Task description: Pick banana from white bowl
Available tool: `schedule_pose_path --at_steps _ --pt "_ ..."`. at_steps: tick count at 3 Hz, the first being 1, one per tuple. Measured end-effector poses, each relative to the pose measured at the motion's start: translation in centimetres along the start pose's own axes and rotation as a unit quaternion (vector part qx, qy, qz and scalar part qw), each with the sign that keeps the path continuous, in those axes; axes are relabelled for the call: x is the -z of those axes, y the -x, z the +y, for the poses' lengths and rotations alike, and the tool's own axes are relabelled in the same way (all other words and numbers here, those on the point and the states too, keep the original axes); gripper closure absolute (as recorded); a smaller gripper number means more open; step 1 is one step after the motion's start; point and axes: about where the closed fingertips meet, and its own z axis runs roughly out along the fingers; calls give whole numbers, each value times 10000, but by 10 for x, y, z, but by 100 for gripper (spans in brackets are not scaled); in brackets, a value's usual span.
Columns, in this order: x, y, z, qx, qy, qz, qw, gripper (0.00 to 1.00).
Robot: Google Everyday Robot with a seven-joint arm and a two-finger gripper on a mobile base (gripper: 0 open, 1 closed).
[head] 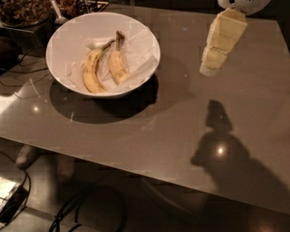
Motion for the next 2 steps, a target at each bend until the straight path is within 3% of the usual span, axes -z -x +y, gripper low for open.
schedule_pose_path --at_steps 1,2 --pt "0 19 8 6 -126 -171 9998 0" --pt "-10 35 13 -226 -52 -93 9997 0"
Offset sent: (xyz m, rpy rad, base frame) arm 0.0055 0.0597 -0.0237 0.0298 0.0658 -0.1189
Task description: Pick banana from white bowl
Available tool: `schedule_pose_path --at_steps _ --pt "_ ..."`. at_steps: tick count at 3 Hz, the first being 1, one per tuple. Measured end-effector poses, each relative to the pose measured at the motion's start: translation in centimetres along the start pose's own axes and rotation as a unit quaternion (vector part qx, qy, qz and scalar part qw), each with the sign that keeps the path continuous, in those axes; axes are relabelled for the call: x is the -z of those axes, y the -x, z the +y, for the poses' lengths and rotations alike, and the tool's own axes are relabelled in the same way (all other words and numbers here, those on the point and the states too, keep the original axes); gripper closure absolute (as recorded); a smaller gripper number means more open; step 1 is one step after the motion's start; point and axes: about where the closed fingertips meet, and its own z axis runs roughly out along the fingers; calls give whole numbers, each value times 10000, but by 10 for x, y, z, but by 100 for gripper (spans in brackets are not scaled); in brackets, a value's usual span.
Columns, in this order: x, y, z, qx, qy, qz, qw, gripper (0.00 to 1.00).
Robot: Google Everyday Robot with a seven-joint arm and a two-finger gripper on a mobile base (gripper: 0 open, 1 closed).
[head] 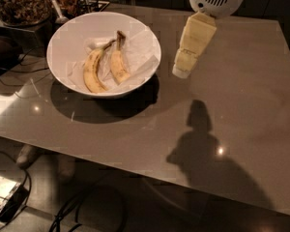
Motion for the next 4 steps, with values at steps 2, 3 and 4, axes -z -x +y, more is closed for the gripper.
schedule_pose_path --at_steps 2,3,4 --pt "-26 32 20 285 440 69 9986 0" --pt "-23 34 17 263 350 -6 9990 0" --pt "-26 59 22 415 211 -35 9989 0"
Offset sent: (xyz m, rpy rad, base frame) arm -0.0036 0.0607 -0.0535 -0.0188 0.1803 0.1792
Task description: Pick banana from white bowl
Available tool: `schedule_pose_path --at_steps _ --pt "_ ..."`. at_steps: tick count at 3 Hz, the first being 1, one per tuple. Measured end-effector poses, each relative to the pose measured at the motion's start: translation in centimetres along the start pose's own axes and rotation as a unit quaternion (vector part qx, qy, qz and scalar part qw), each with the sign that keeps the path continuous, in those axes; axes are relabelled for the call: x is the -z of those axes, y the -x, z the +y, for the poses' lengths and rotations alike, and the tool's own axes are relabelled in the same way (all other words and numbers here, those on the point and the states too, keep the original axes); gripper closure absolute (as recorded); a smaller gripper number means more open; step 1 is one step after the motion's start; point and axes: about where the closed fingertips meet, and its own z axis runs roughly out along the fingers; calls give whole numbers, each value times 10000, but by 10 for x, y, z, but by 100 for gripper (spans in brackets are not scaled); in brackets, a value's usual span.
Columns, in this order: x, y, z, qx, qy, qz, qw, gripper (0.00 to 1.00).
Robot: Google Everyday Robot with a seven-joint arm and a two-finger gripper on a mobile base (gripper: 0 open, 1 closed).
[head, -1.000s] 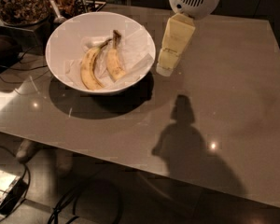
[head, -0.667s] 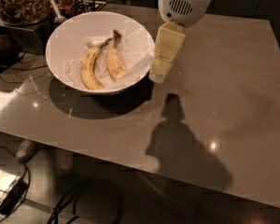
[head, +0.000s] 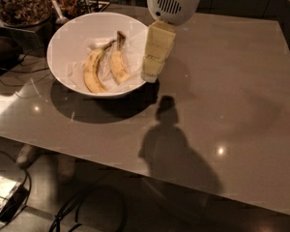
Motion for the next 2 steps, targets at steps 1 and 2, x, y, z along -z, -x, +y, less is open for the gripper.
schedule_pose_path --at_steps 1,2 --pt "-21 62 -20 114 64 68 9999 0" --pt "-20 70 -23 128 6 -45 9999 0"
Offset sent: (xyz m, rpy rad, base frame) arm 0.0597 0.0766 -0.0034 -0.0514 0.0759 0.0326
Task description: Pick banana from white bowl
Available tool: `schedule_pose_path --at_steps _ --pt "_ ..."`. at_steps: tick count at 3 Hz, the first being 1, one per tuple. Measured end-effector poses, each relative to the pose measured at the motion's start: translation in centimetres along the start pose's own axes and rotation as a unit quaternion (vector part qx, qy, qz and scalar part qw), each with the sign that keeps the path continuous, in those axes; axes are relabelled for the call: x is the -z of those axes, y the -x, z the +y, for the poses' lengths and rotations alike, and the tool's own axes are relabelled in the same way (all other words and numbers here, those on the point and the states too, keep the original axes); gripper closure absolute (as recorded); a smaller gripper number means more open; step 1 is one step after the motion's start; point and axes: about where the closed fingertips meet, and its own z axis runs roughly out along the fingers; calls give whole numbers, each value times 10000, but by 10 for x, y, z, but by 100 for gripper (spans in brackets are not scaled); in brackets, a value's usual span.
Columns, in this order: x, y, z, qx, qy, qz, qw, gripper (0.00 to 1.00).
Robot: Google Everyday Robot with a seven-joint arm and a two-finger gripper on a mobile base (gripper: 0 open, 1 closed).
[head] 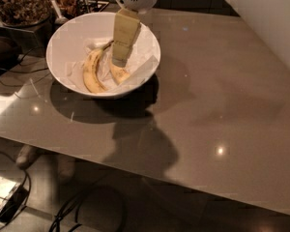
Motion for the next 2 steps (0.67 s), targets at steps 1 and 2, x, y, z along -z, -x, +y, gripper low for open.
schedule_pose_path --at_steps 1,2 --pt "-14 15 -8 -224 114 -116 9996 0" --pt "-34 28 -18 -481 380 -145 9980 5"
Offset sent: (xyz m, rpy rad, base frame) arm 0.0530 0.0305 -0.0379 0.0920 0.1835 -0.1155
